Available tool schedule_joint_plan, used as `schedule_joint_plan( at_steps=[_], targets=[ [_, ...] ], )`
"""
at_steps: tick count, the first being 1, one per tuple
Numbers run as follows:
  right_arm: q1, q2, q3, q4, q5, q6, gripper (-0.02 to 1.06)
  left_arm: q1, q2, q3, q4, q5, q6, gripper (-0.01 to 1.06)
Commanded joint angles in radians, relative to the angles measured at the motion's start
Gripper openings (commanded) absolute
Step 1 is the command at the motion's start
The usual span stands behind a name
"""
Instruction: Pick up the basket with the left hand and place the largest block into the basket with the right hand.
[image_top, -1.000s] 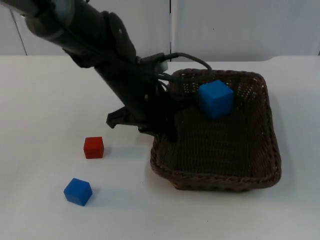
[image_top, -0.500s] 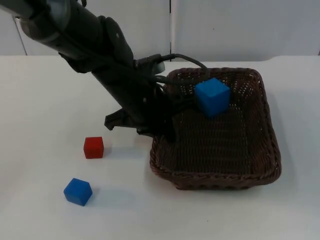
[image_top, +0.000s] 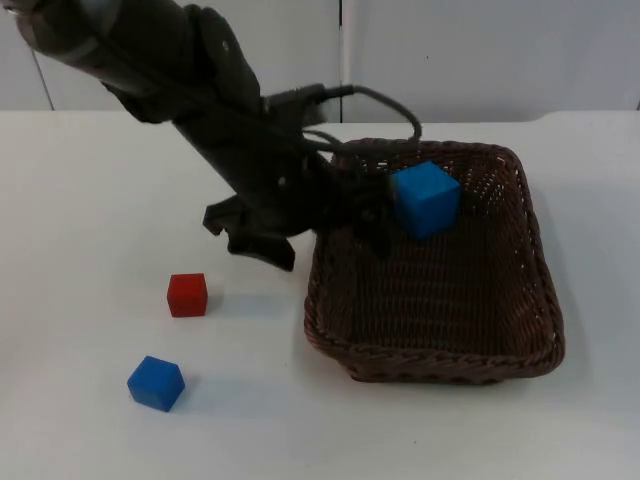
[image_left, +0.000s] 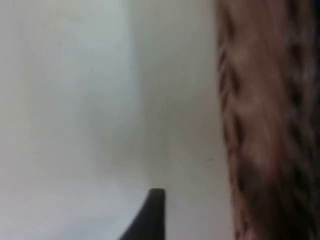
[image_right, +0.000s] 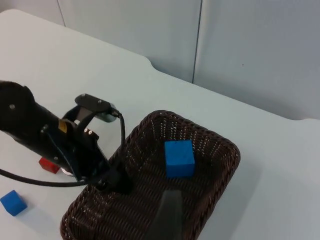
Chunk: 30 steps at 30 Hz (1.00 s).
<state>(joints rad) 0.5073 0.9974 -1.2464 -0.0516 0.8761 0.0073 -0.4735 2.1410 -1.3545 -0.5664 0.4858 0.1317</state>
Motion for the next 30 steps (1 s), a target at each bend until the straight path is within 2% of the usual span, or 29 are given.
schedule_joint_plan(
  at_steps=[1, 12, 24, 30],
  targets=[
    [0.0, -0.013, 0.001, 0.002, 0.002, 0.0, 0.73, -0.003, -0.029, 0.005, 0.018, -0.006, 0.004, 0.94],
    [0.0, -0.073, 0.001, -0.016, -0.008, 0.0, 0.73, -0.003, -0.193, 0.005, 0.127, -0.002, 0.004, 0.95],
    [0.0, -0.173, 0.004, -0.016, 0.024, 0.0, 0.73, -0.003, -0.392, 0.005, 0.215, 0.106, 0.006, 0.95],
    [0.0, -0.246, 0.071, -0.024, 0.005, 0.0, 0.73, -0.007, -0.509, 0.005, 0.217, 0.157, 0.021, 0.95]
  ],
)
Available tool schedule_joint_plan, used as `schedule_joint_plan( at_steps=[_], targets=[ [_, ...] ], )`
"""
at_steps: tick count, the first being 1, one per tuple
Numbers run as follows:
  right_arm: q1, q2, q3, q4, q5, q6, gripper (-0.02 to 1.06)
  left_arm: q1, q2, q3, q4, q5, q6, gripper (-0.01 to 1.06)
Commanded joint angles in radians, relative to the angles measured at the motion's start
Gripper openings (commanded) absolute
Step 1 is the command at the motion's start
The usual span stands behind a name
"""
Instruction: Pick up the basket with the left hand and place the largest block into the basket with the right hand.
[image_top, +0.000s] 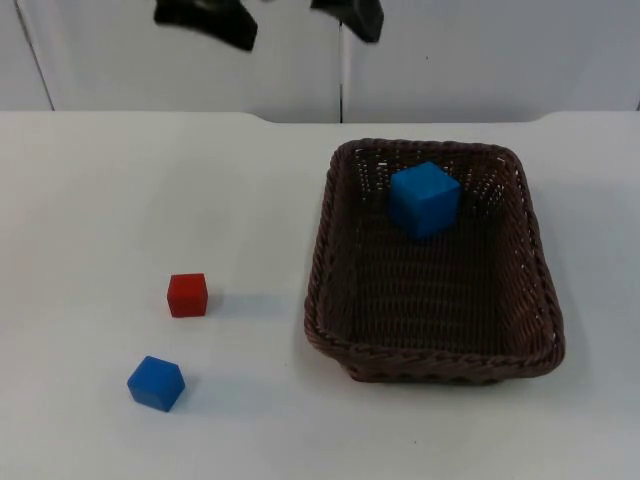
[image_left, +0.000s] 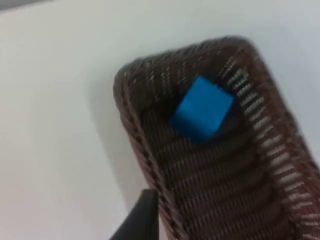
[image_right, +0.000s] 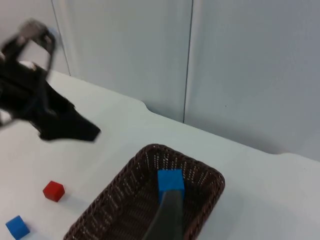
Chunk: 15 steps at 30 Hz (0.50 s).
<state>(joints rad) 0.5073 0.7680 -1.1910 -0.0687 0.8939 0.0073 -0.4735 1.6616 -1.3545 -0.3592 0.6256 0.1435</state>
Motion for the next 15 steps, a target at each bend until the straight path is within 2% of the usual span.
schedule_joint_plan(
  at_steps=[1, 8, 13, 15],
  targets=[
    [0.0, -0.033, 0.036, -0.007, -0.013, 0.0, 0.73, -0.009, -0.049, 0.005, 0.01, 0.031, 0.017, 0.95],
    [0.0, -0.107, 0.12, -0.007, -0.024, 0.0, 0.73, -0.06, -0.153, 0.015, 0.013, 0.07, 0.065, 0.95],
    [0.0, -0.192, 0.186, -0.007, -0.024, 0.0, 0.73, -0.129, -0.293, 0.132, 0.013, -0.012, 0.087, 0.95],
    [0.0, -0.201, 0.193, -0.007, -0.02, 0.0, 0.73, -0.133, -0.306, 0.143, 0.013, -0.014, 0.087, 0.95]
  ],
)
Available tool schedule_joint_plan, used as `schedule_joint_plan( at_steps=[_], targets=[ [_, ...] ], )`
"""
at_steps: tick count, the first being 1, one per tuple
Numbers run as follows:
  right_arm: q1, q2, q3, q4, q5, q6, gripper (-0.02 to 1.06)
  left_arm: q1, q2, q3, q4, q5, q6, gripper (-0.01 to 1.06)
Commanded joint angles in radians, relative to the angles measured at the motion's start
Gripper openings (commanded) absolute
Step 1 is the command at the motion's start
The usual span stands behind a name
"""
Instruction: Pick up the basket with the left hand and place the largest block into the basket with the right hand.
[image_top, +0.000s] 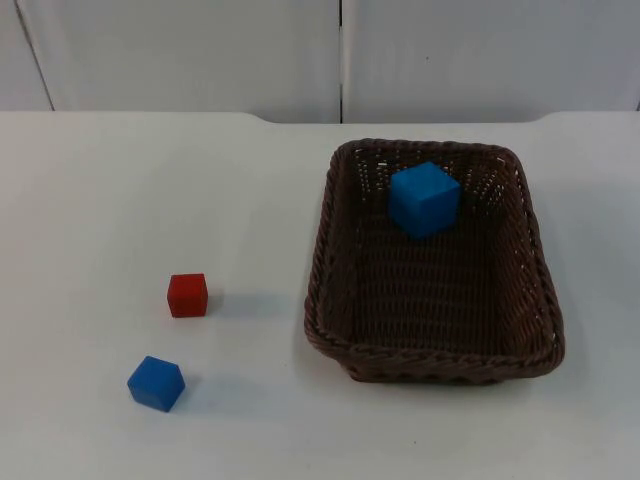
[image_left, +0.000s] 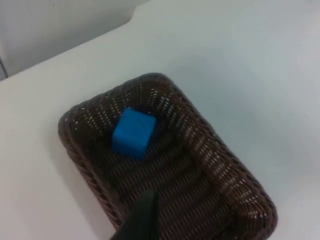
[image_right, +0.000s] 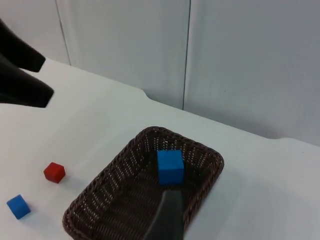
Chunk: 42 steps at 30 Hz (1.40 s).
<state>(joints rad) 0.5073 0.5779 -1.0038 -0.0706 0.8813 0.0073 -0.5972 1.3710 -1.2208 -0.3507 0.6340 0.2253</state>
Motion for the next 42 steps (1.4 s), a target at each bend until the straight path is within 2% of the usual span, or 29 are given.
schedule_joint_plan(
  at_steps=[1, 14, 21, 25, 28, 32, 34, 37, 38, 42],
  targets=[
    [0.0, -0.028, 0.016, -0.002, -0.003, 0.0, 0.73, -0.01, -0.053, 0.037, 0.004, -0.025, 0.005, 0.95],
    [0.0, -0.249, 0.193, -0.002, 0.014, 0.0, 0.73, -0.01, -0.286, 0.22, -0.004, -0.051, 0.037, 0.95],
    [0.0, -0.374, 0.28, 0.047, 0.022, 0.0, 0.73, -0.01, -0.425, 0.341, -0.006, -0.081, 0.063, 0.95],
    [0.002, -0.433, 0.304, 0.058, 0.061, 0.0, 0.73, -0.01, -0.508, 0.412, -0.006, -0.101, 0.063, 0.95],
    [0.002, -0.492, 0.322, 0.058, 0.127, 0.0, 0.73, -0.01, -0.6, 0.474, -0.006, -0.111, 0.065, 0.95],
    [0.002, -0.566, 0.354, 0.077, 0.167, -0.025, 0.73, -0.01, -0.683, 0.516, -0.004, -0.097, 0.065, 0.95],
    [0.002, -0.578, 0.371, 0.115, 0.183, -0.076, 0.73, -0.01, -0.733, 0.538, -0.004, -0.08, 0.065, 0.95],
    [0.012, -0.578, 0.391, 0.2, 0.229, -0.16, 0.73, -0.01, -0.798, 0.551, -0.001, -0.02, 0.069, 0.95],
    [0.012, -0.578, 0.391, 0.2, 0.229, -0.16, 0.73, -0.01, -0.798, 0.551, -0.001, -0.02, 0.069, 0.95],
    [0.012, -0.578, 0.432, 0.283, 0.229, -0.251, 0.73, -0.01, -0.885, 0.551, 0.006, 0.086, 0.088, 0.95]
  ],
)
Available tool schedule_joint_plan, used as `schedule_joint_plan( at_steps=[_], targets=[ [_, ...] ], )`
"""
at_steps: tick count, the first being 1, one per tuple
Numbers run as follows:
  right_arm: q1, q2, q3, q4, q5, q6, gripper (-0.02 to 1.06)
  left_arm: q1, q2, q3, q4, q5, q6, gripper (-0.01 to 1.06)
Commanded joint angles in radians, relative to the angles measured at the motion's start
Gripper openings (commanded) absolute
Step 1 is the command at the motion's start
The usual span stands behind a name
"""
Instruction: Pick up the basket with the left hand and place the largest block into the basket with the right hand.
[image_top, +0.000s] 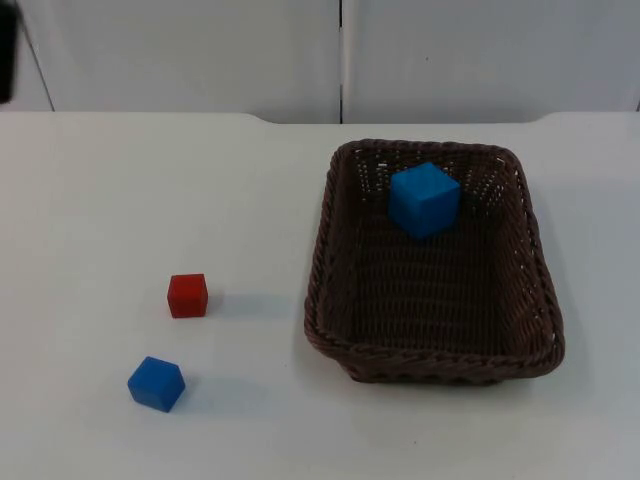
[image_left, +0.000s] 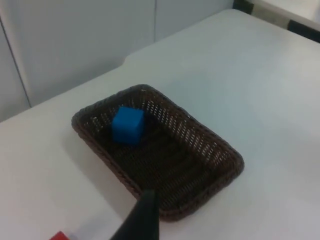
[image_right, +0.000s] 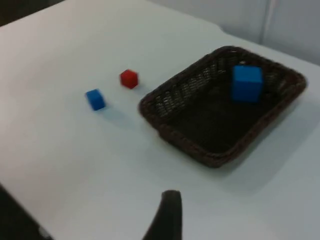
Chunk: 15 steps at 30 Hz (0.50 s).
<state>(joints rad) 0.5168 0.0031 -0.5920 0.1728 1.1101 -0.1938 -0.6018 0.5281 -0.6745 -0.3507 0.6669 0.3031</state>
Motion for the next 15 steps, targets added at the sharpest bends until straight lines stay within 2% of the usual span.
schedule_joint_plan(
  at_steps=[1, 4, 7, 8, 13, 15],
  targets=[
    [0.002, -0.003, 0.02, 0.039, 0.001, -0.05, 0.73, -0.006, -0.042, 0.005, 0.006, 0.053, 0.01, 0.95],
    [0.002, -0.003, 0.035, 0.032, 0.001, -0.05, 0.73, -0.006, -0.11, 0.005, 0.052, 0.122, -0.015, 0.95],
    [0.002, -0.003, 0.042, -0.004, 0.001, -0.047, 0.73, -0.006, -0.189, 0.007, 0.131, 0.157, -0.112, 0.95],
    [0.002, -0.003, 0.042, -0.004, 0.001, -0.047, 0.73, -0.006, -0.189, 0.007, 0.131, 0.157, -0.112, 0.95],
    [0.002, -0.003, 0.065, -0.05, -0.008, 0.004, 0.73, -0.006, -0.328, 0.057, 0.288, 0.188, -0.283, 0.95],
    [0.002, -0.003, 0.065, -0.05, -0.008, 0.006, 0.73, -0.006, -0.344, 0.069, 0.297, 0.188, -0.298, 0.95]
  ],
)
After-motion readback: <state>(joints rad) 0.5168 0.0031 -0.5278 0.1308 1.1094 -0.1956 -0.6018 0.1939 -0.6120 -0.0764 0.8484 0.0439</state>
